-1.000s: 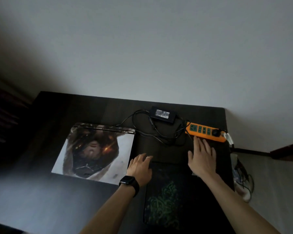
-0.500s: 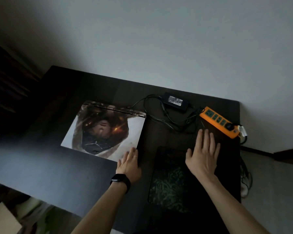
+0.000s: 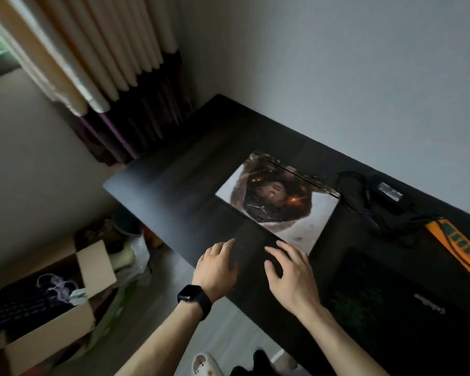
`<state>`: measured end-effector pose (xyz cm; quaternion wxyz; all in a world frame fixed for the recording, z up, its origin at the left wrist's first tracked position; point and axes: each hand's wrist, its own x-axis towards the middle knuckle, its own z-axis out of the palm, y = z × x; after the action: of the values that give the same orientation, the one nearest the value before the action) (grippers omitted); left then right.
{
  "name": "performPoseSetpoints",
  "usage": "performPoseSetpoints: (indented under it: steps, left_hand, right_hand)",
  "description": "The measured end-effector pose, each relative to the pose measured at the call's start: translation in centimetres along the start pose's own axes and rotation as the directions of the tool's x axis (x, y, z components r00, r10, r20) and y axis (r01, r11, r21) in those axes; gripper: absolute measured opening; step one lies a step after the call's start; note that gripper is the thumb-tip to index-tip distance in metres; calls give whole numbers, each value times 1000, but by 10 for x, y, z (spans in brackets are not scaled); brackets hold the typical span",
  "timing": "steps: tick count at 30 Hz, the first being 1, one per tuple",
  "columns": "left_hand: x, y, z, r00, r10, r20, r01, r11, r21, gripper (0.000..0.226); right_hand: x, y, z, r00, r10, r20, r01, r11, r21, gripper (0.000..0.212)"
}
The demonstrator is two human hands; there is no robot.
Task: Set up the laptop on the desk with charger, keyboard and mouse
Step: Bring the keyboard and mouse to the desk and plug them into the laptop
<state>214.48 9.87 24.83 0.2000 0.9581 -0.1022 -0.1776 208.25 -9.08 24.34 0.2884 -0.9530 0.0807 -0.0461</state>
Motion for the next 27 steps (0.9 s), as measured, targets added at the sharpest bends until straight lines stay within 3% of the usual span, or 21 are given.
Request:
performPoseSetpoints:
  steps: [6,13,27]
  left_hand:
    - [-70,-125,-52,978,-162,-132,154,986,-68,61]
    - [-132,-235,-111,877,-385,-288,338,920,-199,55]
    - [-187,-353,-135,631,-736,-246,664,676,-319,50]
  right_hand:
    - [-12,-127,56,972,-118,204,109,993,56,43]
    - [-10,-251,103,865,-354,355,318,935,156,41]
    - [34,-352,187,658,-514,550,444,855,268,37]
